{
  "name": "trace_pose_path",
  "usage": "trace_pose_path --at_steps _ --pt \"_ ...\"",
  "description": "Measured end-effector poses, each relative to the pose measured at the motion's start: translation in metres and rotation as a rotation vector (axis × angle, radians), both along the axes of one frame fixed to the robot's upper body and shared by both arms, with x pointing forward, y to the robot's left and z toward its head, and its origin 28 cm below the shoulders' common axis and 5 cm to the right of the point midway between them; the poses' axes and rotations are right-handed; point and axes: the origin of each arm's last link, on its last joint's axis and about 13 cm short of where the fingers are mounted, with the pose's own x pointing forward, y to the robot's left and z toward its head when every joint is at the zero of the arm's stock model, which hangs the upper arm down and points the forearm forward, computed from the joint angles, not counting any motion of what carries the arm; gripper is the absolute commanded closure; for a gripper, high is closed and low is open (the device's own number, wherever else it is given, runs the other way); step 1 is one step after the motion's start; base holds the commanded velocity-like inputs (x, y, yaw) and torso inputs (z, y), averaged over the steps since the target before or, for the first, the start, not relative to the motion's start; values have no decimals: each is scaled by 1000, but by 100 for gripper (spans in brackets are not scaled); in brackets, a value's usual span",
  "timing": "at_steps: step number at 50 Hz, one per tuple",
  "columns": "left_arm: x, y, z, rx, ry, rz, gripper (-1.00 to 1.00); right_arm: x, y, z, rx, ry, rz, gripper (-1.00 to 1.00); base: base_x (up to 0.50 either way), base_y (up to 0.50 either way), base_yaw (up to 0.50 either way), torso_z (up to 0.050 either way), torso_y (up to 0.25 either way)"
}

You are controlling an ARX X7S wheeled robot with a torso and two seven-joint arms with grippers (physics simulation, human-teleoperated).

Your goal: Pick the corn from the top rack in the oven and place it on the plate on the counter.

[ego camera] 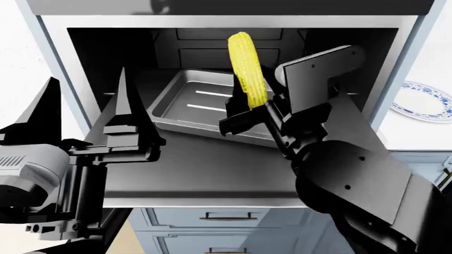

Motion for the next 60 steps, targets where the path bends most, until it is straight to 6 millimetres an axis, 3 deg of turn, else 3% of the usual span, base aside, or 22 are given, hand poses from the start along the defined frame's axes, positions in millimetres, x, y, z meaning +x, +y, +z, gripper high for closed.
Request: trace_pose_path --at_steps 35,60 --pt "0 0 -1 0 2 1 -100 -33 -1 1 80 -99 79 100 0 0 0 0 0" --pt "0 0 -1 1 2 2 -100 -37 -2 -1 120 -68 82 100 -142 -497 0 0 0"
